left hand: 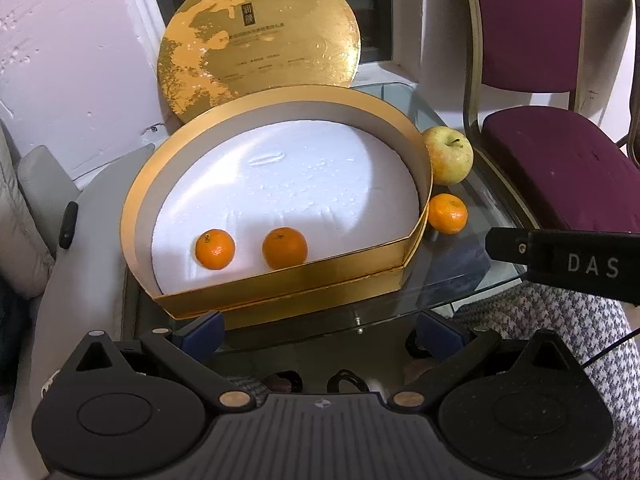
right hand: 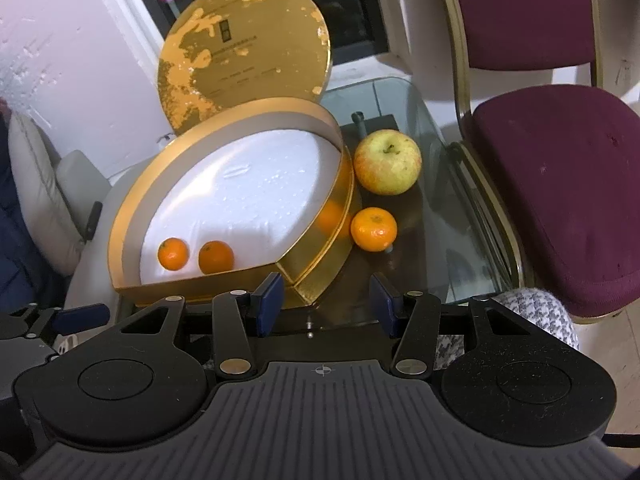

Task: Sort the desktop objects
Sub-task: 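Move the right gripper to the last mandarin beside the apple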

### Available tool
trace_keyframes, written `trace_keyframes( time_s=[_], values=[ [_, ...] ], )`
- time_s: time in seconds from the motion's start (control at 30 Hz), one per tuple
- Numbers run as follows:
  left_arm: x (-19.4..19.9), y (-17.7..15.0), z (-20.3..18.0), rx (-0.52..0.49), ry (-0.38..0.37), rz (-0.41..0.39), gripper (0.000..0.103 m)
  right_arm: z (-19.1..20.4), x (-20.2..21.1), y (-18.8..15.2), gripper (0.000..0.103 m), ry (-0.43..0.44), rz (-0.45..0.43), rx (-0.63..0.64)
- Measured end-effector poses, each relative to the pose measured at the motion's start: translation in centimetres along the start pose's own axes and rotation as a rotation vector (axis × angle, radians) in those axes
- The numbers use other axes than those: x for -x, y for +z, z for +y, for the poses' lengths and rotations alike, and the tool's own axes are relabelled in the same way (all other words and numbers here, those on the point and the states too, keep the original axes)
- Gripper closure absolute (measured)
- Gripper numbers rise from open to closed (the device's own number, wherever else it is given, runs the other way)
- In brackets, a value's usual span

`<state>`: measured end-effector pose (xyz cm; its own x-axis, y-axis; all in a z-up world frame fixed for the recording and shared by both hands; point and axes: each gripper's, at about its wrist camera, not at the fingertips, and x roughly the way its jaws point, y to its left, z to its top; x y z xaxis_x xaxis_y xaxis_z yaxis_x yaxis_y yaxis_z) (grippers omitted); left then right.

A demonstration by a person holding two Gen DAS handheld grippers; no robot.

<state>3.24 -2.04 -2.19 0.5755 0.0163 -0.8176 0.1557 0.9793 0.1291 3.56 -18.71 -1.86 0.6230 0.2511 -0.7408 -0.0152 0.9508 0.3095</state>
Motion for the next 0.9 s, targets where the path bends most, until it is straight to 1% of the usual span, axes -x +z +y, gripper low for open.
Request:
trace_keyframes(
  time_s=[0.33,0.53,0.73,0.83,0.9],
  values=[
    [-1.0,-0.1,0.2,0.000,-0.005,0.024,0.001,0.1,-0.9,-0.1,0.049,-0.001,0.014,0.005],
    [-2.1,0.1,0.8,0.016,-0.016,0.046,0.001,-0.5,-2.4,0.1,0.049,-0.013,0.031,-0.003],
    [-3.5,0.6,1.4,0.047,-0.006,0.071,0.001,-1.5,-4.9,1.3,0.049,-0.026,0.027,0.000],
    [-4.0,0.9,1.8,0.070,-0.005,0.081,0.001,-2.7,-6.7,2.2,0.049,-0.033,0.034,-0.045],
    [-4.5,1.0,2.0,0.076,-0.003,0.090,0.001,-3.6,-8.1,2.8,0.049,-0.032,0.054,-0.087]
  ],
)
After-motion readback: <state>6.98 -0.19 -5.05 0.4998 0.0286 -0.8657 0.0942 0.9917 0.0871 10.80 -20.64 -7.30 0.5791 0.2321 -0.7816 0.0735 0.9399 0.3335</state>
